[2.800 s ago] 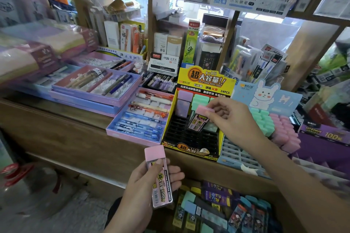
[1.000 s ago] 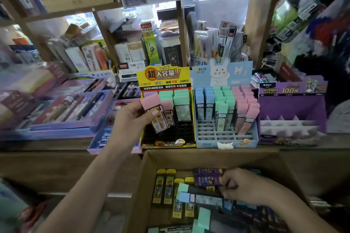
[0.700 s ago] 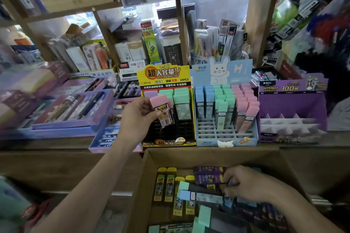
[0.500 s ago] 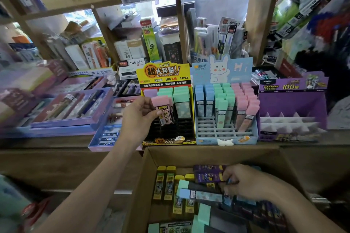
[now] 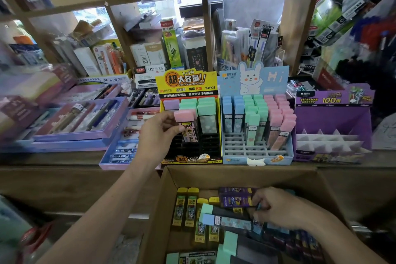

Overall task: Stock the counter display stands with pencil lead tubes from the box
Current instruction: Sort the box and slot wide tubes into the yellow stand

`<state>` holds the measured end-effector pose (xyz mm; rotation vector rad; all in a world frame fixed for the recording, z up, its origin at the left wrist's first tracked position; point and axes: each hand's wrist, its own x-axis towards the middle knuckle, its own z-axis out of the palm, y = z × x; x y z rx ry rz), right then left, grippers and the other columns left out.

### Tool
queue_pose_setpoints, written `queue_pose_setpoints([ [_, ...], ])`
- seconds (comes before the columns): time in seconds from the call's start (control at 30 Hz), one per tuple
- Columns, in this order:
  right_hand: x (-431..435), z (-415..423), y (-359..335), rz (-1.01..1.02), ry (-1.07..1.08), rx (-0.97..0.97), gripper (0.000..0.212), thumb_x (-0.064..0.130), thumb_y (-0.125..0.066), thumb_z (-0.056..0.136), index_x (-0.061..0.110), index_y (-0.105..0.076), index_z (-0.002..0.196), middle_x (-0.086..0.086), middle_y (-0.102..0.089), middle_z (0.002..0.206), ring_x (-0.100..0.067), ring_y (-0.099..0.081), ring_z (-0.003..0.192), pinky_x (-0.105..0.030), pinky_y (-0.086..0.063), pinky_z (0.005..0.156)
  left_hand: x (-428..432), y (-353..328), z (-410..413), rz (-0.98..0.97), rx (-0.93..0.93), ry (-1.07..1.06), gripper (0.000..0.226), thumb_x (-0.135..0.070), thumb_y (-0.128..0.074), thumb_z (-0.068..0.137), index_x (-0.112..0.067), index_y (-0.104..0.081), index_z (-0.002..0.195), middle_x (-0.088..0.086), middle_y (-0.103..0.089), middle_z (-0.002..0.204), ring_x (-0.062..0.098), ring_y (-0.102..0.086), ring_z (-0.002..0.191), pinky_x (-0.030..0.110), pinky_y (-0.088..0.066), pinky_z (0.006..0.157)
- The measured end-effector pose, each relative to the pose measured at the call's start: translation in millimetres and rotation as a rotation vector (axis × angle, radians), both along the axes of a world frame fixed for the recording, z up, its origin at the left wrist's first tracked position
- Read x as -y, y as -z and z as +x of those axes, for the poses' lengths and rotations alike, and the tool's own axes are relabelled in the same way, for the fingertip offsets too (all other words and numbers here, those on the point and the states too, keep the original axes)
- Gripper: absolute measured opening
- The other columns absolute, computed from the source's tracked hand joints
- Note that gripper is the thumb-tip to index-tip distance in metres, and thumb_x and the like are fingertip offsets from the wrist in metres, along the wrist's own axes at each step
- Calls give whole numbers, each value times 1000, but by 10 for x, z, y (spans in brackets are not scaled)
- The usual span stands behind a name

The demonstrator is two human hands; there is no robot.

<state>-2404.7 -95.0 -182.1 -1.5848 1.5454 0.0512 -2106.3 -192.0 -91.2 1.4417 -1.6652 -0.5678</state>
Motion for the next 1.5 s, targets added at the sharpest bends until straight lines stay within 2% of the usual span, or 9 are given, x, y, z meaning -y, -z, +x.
queue_pose_setpoints([
  [0.1, 0, 12, -16, 10, 3, 3, 34, 40, -69, 95, 24, -61, 124, 3, -67, 110, -14, -67, 99, -24, -51, 74, -13, 16, -42, 10, -28, -43, 29, -14, -81, 82, -20, -58, 98, 0, -69, 85, 16, -67, 82, 34, -59, 76],
  [0.3, 0, 15, -30, 31, 8, 3, 33, 40, -69, 96, 24, -61, 123, 3, -69, 109, -15, -68, 98, -26, -52, 75, -27, 69, -88, 21, 22, -79, 20, -14, -80, 83, -17, -61, 84, 2, -67, 77, 21, -67, 77, 45, -61, 74],
  [0.57, -2, 24, -18, 14, 1, -4, 33, 39, -70, 95, 23, -62, 123, 4, -69, 104, -9, -67, 87, -20, -49, 65, -84, 78, -99, 37, 19, -102, 19, -19, -80, 84, -18, -62, 89, -2, -67, 81, 15, -65, 78, 32, -59, 71],
  [0.7, -26, 14, 9, -24, 6, -12, 30, 43, -69, 94, 27, -63, 119, 3, -71, 102, -15, -70, 90, -24, -50, 67, -285, 55, -113, -30, -13, -166, 22, -22, -79, 85, -19, -61, 96, -6, -65, 87, 3, -61, 78, 14, -52, 65],
  [0.83, -51, 18, 12, -84, -3, 3, 31, 44, -68, 95, 30, -61, 122, 6, -67, 101, -10, -67, 87, -21, -48, 66, -704, 118, -188, -48, -74, -90, 18, -19, -74, 88, -29, -60, 93, -10, -63, 85, 5, -60, 78, 16, -52, 67],
  [0.97, -72, 78, -85, -138, -68, 21, 23, 41, -68, 95, 34, -61, 116, 0, -70, 96, -16, -68, 85, -31, -52, 72, -1086, 325, -311, 198, -20, 58, 22, -21, -76, 85, -37, -62, 93, -15, -66, 87, 0, -62, 84, 14, -50, 70],
  [1.13, -243, 158, -258, -198, -148, -19, 32, 42, -72, 93, 33, -62, 122, 12, -67, 98, -6, -65, 90, -38, -57, 88, -1466, 607, -315, 595, 125, 222, 39, -46, -77, 80, -46, -56, 113, -23, -65, 101, -10, -60, 94, 13, -46, 73],
  [1.3, -609, 209, -191, -146, -217, -72, 41, 43, -73, 91, 33, -59, 128, 17, -62, 112, -3, -60, 104, -30, -53, 93, -1780, 830, -371, 801, 164, 294, 53, -37, -80, 79, -43, -53, 124, -18, -60, 109, 3, -62, 100, 35, -56, 91],
  [1.5, -896, 265, 21, -153, -272, -128, 64, 49, -75, 86, 31, -46, 140, 14, -37, 132, -8, -36, 127, -28, -39, 102, -1845, 963, -390, 872, 282, 314, 63, -37, -80, 79, -40, -48, 133, -17, -59, 110, 4, -61, 102, 33, -53, 96],
])
